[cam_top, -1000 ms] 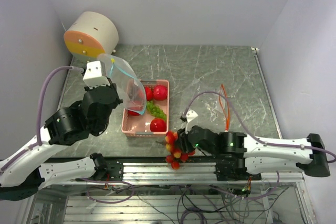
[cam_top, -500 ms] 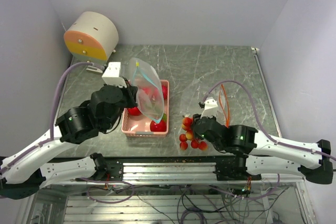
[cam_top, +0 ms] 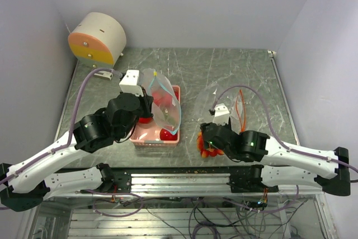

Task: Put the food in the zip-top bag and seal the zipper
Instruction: Place the fake fruit at the center of the board, then pick up the fake fruit from the center of the board.

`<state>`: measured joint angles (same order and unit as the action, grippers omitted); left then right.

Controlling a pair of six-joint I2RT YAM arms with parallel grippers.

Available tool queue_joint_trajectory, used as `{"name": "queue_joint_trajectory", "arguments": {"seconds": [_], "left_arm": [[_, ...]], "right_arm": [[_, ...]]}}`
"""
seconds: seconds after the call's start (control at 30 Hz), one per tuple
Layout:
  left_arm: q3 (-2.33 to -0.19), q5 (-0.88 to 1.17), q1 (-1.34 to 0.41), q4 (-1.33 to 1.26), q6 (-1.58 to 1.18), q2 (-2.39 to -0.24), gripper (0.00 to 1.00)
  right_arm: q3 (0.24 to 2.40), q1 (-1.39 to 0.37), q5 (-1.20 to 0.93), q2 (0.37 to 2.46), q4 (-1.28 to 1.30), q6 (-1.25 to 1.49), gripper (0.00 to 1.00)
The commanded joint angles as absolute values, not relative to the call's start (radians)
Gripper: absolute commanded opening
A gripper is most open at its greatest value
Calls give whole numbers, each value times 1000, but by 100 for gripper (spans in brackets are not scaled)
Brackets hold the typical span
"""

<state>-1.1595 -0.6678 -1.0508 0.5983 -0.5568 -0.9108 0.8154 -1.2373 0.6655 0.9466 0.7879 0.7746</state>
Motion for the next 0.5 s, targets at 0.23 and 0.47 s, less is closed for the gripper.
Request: {"name": "queue_joint_trajectory", "arguments": {"seconds": [0.23,0.47], "left_arm": [[-1137,-609,-1049,534,-535,-896,7],[-1125,-597,-1049,526,-525,-871,7]], "right_arm": [[926,-970,456,1183,648,547,60],[911,-855,264,1278,542,439,54]]}}
